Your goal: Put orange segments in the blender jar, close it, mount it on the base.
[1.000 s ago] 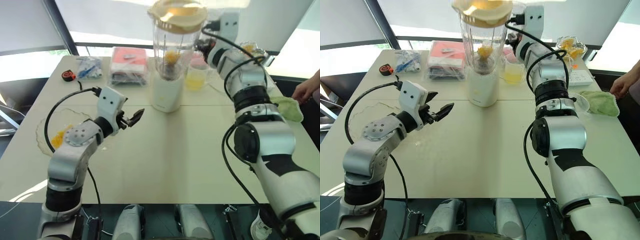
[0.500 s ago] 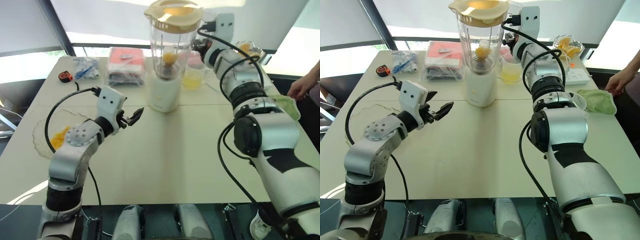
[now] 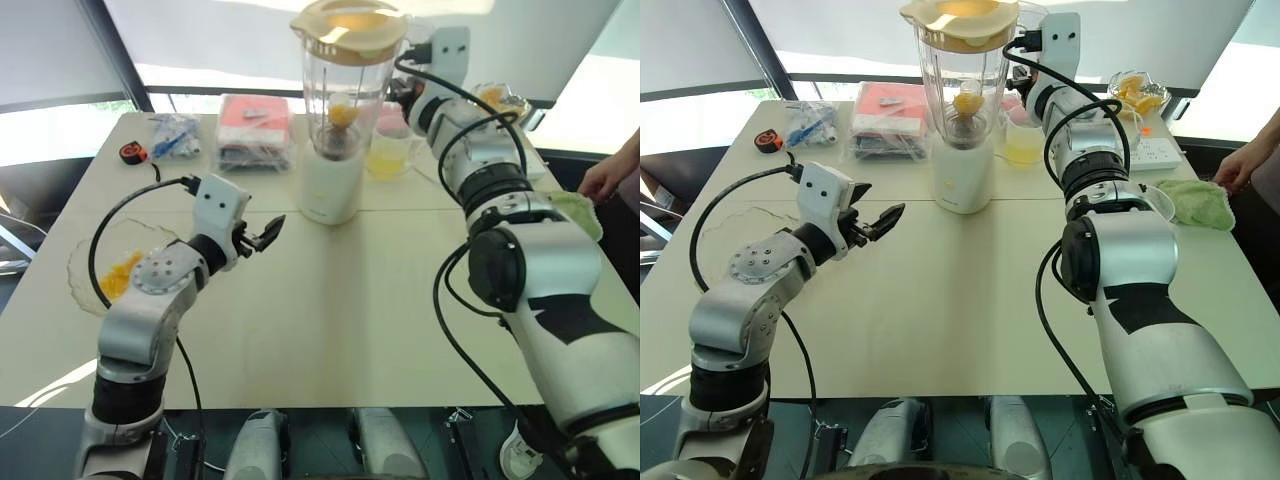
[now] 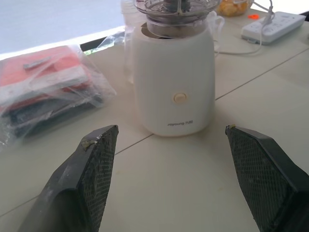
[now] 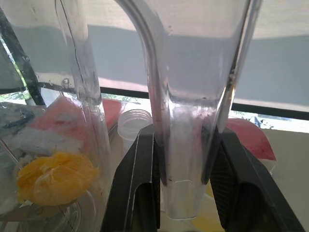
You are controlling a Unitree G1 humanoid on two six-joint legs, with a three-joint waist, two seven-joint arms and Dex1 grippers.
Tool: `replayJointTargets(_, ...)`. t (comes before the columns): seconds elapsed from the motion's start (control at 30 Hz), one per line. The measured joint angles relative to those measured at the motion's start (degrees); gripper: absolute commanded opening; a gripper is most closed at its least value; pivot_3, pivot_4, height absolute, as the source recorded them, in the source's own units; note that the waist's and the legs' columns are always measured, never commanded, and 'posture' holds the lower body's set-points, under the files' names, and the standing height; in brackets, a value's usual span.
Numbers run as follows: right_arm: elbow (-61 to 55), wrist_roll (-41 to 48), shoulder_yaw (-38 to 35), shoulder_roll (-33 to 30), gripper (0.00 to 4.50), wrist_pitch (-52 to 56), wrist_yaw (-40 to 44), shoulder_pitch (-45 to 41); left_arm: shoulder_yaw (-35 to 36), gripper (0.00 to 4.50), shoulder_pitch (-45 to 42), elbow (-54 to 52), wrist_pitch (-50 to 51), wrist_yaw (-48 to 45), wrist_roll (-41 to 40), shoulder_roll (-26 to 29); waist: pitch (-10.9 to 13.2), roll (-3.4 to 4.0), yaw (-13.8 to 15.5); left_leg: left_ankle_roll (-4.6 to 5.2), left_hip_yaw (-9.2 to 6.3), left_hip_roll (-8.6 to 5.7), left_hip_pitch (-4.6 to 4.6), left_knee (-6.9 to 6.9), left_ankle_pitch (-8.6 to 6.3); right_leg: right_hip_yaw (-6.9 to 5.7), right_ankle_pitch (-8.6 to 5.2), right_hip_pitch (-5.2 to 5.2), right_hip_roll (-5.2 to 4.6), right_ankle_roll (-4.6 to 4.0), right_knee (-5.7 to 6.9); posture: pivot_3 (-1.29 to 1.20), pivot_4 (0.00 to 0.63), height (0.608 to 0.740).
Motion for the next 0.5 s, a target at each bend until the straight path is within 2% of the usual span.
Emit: replayJointTargets(0.5,1.3,-1.6,-1.1,0.9,0.81,-2.5,-0.1,-0.5,-0.5,3.69,1.1,0.0,-0.1,1.2,-0.1,-0.4,0.0,0.00,0.0,-0.01,-0.01,0.00,-0.02,-0.02,0.01,-0.01,0.01,-0.01,0.01,0.00,-0.03,0.00,0.150,0.740)
